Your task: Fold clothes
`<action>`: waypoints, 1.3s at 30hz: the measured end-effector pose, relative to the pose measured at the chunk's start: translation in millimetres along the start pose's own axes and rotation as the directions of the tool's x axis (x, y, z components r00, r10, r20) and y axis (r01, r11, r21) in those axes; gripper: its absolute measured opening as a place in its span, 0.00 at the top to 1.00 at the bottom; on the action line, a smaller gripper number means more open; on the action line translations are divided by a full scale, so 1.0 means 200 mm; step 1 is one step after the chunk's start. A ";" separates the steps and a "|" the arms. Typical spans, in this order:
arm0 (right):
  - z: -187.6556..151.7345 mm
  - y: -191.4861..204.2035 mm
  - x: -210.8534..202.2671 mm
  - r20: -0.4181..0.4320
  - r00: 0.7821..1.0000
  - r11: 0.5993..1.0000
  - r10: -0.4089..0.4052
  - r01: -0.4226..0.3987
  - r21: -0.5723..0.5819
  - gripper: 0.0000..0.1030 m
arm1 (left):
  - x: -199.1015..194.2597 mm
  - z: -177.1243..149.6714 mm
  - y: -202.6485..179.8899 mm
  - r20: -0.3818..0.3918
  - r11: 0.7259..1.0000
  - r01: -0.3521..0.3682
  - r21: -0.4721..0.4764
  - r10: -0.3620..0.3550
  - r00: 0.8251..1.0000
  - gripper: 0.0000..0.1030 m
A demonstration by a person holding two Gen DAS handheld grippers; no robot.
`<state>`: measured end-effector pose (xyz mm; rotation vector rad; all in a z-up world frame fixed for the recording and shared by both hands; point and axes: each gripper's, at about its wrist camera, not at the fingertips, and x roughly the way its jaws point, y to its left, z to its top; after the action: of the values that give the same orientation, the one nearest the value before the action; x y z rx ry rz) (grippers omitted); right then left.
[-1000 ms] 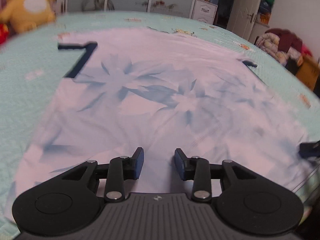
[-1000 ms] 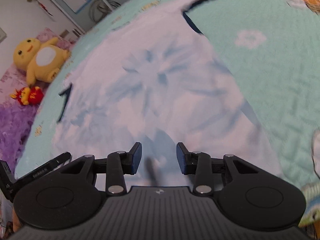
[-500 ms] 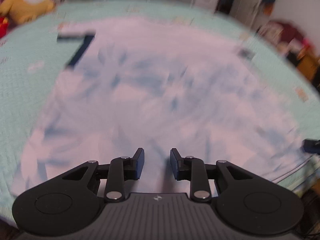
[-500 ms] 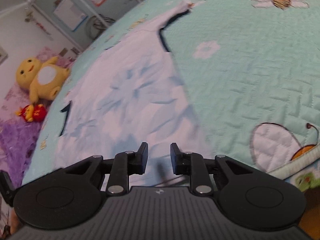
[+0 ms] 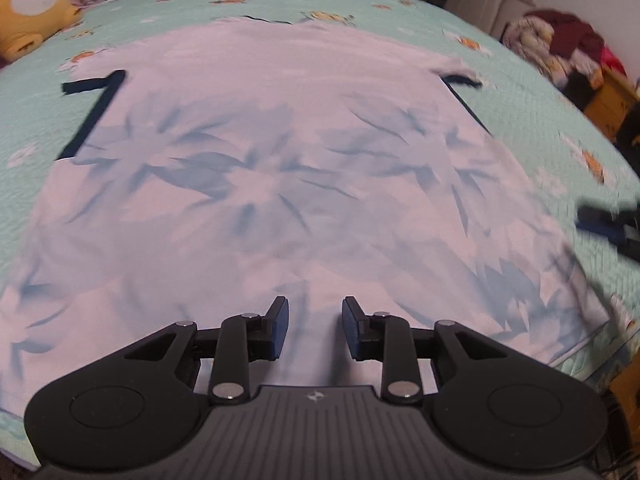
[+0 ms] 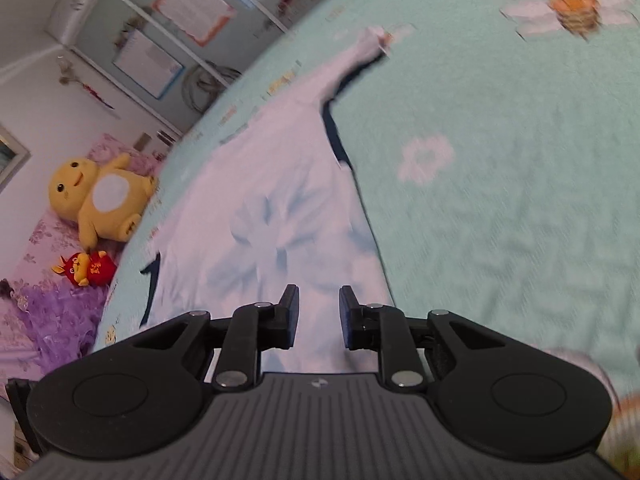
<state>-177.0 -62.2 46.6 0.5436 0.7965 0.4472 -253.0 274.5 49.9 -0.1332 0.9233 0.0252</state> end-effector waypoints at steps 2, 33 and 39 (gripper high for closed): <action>0.01 0.05 0.06 0.025 0.999 0.994 -0.027 0.029 -0.107 0.78 | 0.01 -0.01 -0.05 0.007 1.000 0.004 0.025 -0.004 1.000 0.70; -0.02 0.13 0.27 0.173 0.956 0.857 -0.235 0.288 -0.428 1.00 | 0.12 0.06 -0.06 0.064 0.998 0.033 0.044 -0.036 0.997 0.64; 0.01 -0.03 0.06 0.248 0.918 0.873 -0.309 0.378 -0.310 1.00 | 0.08 0.08 -0.05 0.096 0.999 0.035 0.013 -0.036 0.995 0.64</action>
<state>-167.0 -60.9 36.8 0.0981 0.5922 0.1923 -230.2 266.5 46.7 -0.1364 0.8247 -0.0062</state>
